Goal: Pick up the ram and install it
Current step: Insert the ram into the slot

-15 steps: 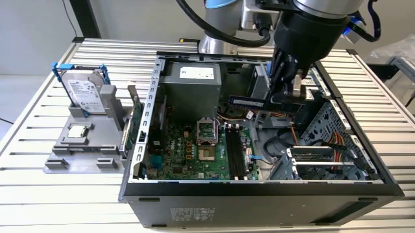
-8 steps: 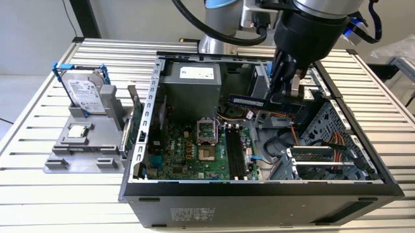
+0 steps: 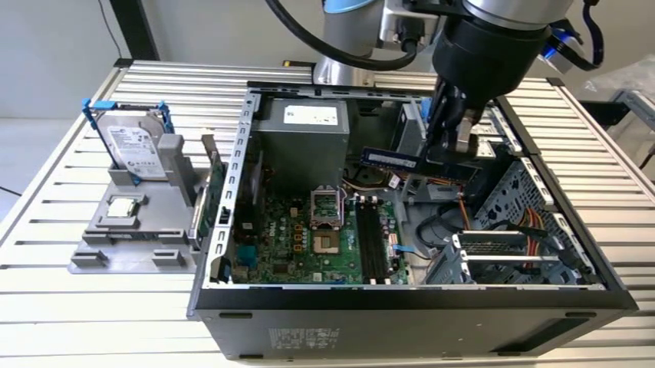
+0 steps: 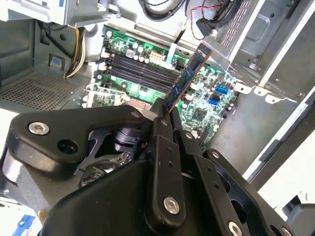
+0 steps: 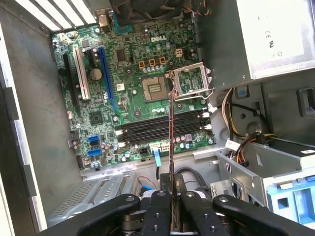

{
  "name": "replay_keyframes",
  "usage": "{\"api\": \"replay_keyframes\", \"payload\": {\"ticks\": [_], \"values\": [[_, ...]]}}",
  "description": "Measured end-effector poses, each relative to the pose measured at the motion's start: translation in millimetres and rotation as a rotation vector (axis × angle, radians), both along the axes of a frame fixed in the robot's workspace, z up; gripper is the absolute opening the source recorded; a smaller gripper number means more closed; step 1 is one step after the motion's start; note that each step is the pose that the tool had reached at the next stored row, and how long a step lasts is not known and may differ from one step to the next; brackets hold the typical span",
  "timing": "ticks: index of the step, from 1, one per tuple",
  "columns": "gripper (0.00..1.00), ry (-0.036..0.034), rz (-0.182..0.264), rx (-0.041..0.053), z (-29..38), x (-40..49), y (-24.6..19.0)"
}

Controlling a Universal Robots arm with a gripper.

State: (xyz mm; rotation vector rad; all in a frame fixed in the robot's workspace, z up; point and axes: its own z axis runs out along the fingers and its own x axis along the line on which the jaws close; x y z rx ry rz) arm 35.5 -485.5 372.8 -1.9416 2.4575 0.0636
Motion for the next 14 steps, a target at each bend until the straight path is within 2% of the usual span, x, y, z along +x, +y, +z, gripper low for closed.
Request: {"api": "replay_keyframes", "payload": {"ticks": [4, 14], "values": [[0.0, 0.0, -0.014, -0.0001, 0.0, 0.0, 0.0], [0.0, 0.0, -0.015, -0.0001, 0.0, 0.0, 0.0]]}}
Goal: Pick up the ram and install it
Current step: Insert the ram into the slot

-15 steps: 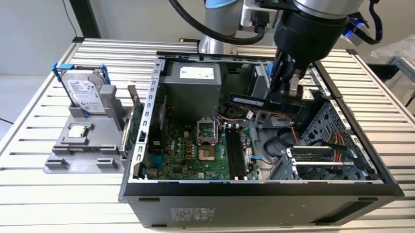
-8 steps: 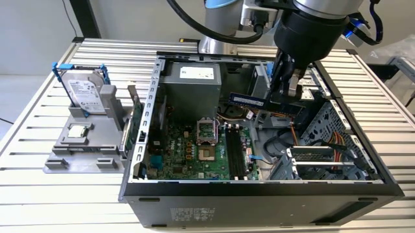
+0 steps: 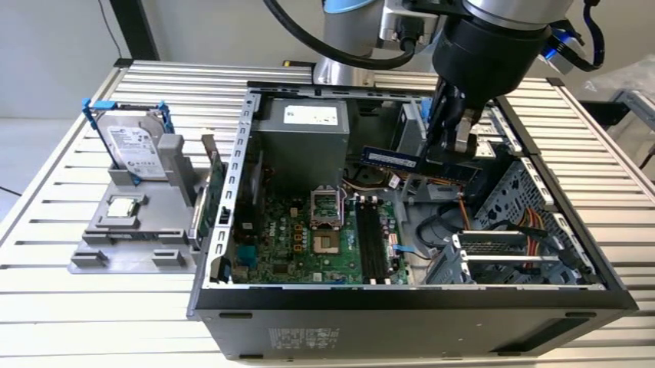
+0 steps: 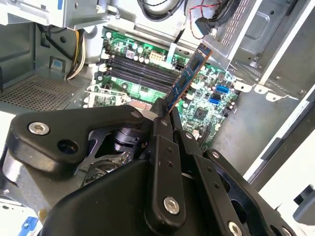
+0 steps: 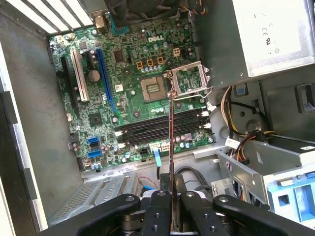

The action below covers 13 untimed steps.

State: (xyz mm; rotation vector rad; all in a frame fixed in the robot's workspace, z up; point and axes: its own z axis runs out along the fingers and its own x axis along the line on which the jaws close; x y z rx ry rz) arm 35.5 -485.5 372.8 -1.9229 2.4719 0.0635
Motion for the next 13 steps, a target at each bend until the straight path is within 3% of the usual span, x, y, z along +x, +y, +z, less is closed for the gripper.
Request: {"api": "replay_keyframes", "payload": {"ticks": [13], "values": [[0.0, 0.0, -0.045, 0.0, 0.0, 0.0, 0.0]]}}
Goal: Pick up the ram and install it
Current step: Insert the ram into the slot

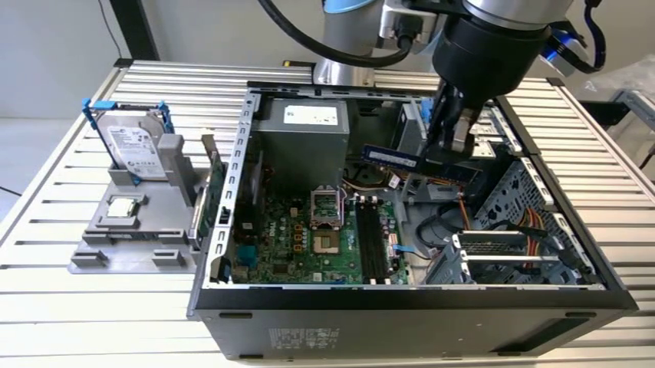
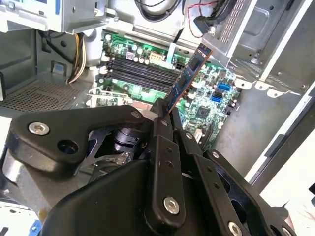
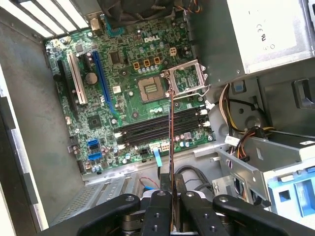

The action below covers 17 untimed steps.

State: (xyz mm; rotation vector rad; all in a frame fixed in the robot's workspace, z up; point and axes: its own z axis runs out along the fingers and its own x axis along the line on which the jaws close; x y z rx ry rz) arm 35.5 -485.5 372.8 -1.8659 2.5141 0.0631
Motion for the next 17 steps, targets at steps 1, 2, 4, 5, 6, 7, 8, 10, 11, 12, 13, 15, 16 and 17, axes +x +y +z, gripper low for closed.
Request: {"api": "replay_keyframes", "payload": {"ticks": [1, 2, 4, 5, 6, 7, 8, 10, 11, 12, 13, 15, 16, 17], "values": [[0.0, 0.0, -0.004, -0.0001, 0.0, 0.0, 0.0], [0.0, 0.0, -0.007, 0.0, 0.0, 0.0, 0.0], [0.0, 0.0, -0.015, 0.0, 0.0, 0.0, 0.0], [0.0, 0.0, -0.019, 0.0, 0.0, 0.0, 0.0], [0.0, 0.0, -0.024, 0.0, 0.0, 0.0, 0.0], [0.0, 0.0, -0.028, 0.0, 0.0, 0.0, 0.0], [0.0, 0.0, -0.033, 0.0, 0.0, 0.0, 0.0], [0.0, 0.0, -0.041, 0.0, 0.0, 0.0, 0.0], [0.0, 0.0, -0.044, 0.0, 0.0, 0.0, 0.0], [0.0, 0.0, -0.048, 0.0, 0.0, 0.0, 0.0], [0.0, 0.0, -0.05, 0.0, 0.0, 0.0, 0.0], [0.0, 0.0, -0.054, 0.0001, 0.0, 0.0, 0.0], [0.0, 0.0, -0.056, 0.0, 0.0, 0.0, 0.0], [0.0, 0.0, -0.057, 0.0, 0.0, 0.0, 0.0]]}}
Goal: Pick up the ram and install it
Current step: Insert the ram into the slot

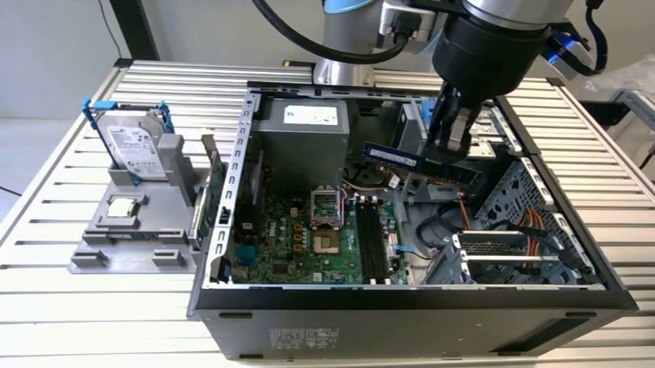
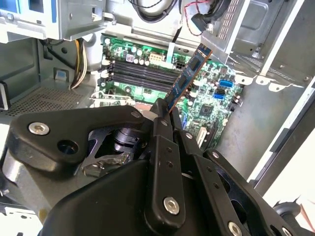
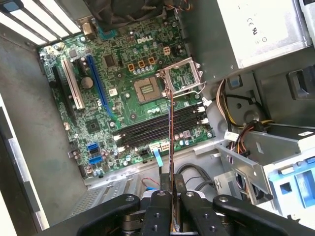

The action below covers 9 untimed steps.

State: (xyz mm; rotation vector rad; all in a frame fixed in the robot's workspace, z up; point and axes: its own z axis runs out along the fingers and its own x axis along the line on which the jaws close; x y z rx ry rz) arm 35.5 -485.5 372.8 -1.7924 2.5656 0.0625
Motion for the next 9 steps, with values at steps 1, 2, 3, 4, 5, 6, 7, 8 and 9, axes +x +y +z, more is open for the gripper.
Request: {"api": "replay_keyframes", "payload": {"ticks": [1, 2, 3, 4, 5, 6, 7, 8, 9], "values": [[0.0, 0.0, -0.001, 0.0, 0.0, 0.0, 0.0], [0.0, 0.0, -0.003, 0.0001, 0.0, 0.0, 0.0], [0.0, 0.0, -0.006, 0.0, 0.0, 0.0, 0.0], [0.0, 0.0, -0.008, 0.0001, 0.0, 0.0, 0.0], [0.0, 0.0, -0.011, 0.0001, 0.0, 0.0, 0.0], [0.0, 0.0, -0.014, 0.0, 0.0, 0.0, 0.0], [0.0, 0.0, -0.016, 0.0, 0.0, 0.0, 0.0], [0.0, 0.0, -0.019, 0.0, 0.0, 0.0, 0.0], [0.0, 0.0, -0.023, 0.0, 0.0, 0.0, 0.0]]}}
